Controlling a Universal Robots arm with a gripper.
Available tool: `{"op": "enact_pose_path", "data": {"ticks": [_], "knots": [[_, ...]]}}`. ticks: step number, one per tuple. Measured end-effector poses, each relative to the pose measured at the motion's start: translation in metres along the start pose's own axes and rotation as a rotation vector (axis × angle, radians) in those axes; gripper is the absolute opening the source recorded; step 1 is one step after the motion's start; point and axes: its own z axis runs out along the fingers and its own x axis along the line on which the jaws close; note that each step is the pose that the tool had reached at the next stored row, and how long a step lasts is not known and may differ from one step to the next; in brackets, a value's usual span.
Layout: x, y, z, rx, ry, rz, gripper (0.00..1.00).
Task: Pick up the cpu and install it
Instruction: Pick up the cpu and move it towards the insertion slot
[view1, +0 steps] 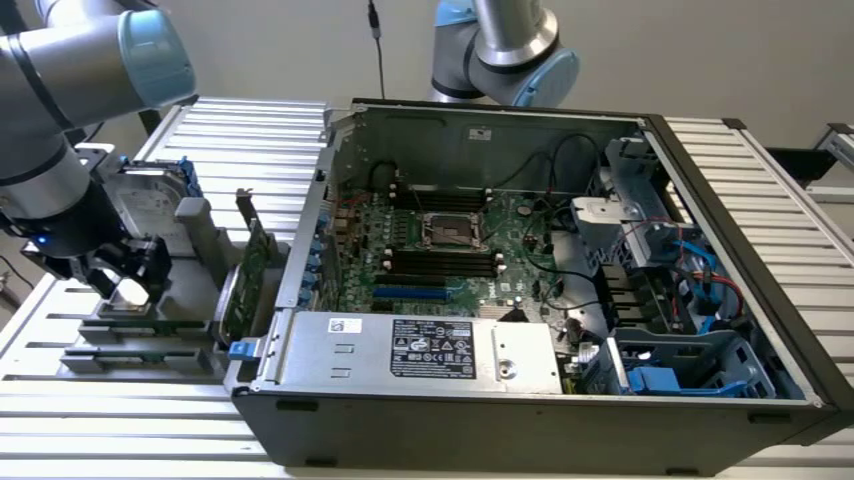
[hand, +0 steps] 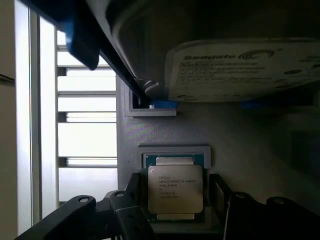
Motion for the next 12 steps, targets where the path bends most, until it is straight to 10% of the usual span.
{"op": "enact_pose_path", "data": {"ticks": [12], "knots": [[-0.0005, -0.0001, 0.0016, 0.0000, 0.0021, 0.000, 0.64]]}}
